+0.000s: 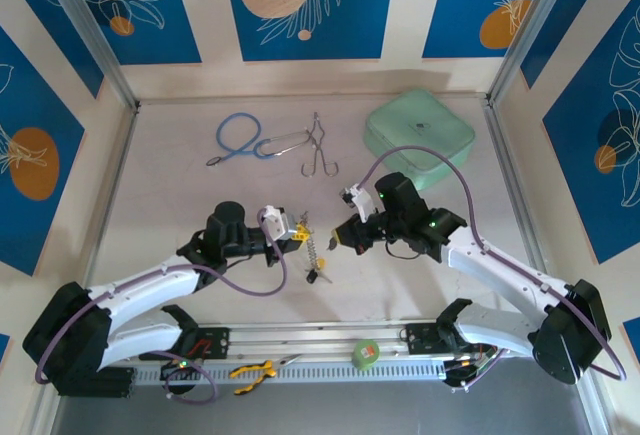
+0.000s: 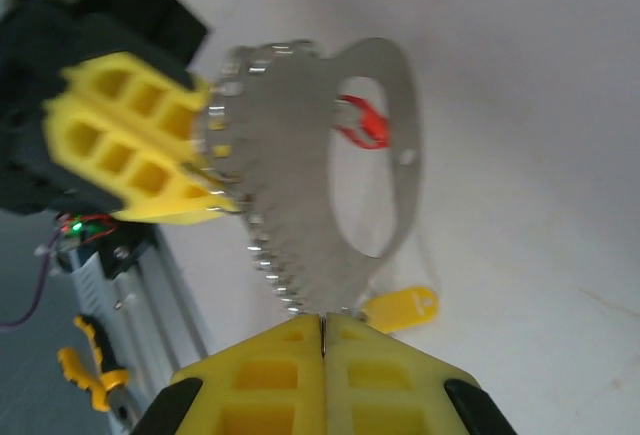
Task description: Put the keys on the keyring
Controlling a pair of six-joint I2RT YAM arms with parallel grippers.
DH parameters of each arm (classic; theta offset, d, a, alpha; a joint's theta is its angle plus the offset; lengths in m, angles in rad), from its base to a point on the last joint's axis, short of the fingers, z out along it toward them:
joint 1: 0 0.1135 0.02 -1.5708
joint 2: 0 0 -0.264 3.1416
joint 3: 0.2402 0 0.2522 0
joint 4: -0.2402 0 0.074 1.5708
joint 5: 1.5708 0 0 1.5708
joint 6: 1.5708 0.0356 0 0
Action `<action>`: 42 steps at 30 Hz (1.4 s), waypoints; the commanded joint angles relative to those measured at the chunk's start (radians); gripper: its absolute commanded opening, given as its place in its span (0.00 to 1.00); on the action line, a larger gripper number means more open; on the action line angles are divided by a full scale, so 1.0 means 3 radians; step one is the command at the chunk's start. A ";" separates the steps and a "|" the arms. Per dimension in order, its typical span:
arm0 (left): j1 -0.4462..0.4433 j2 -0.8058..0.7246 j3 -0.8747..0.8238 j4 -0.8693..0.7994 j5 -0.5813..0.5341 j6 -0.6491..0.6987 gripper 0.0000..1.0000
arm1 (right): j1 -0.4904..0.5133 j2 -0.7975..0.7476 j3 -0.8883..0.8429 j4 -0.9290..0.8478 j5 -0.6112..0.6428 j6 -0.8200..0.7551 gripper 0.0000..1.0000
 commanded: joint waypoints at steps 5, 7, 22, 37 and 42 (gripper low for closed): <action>-0.0053 0.0056 0.0031 0.0163 0.0150 -0.0174 0.00 | -0.0013 -0.0023 -0.0061 0.0397 -0.0635 -0.0238 0.00; -0.0054 0.0079 0.0057 0.0122 0.0156 -0.0175 0.00 | -0.0013 -0.0008 -0.0057 0.0421 -0.0653 -0.0234 0.00; -0.0054 0.0179 0.0097 0.0218 0.0236 -0.0201 0.00 | -0.0014 0.0269 0.0036 0.0490 -0.0611 -0.0084 0.00; -0.0054 0.0190 0.0107 0.0172 0.0239 -0.0185 0.00 | -0.0043 0.0422 0.0051 0.0629 -0.0685 0.0080 0.00; -0.0050 0.0189 0.0101 0.0165 0.0248 -0.0178 0.00 | -0.0049 0.0453 0.0062 0.0660 -0.0642 0.0111 0.00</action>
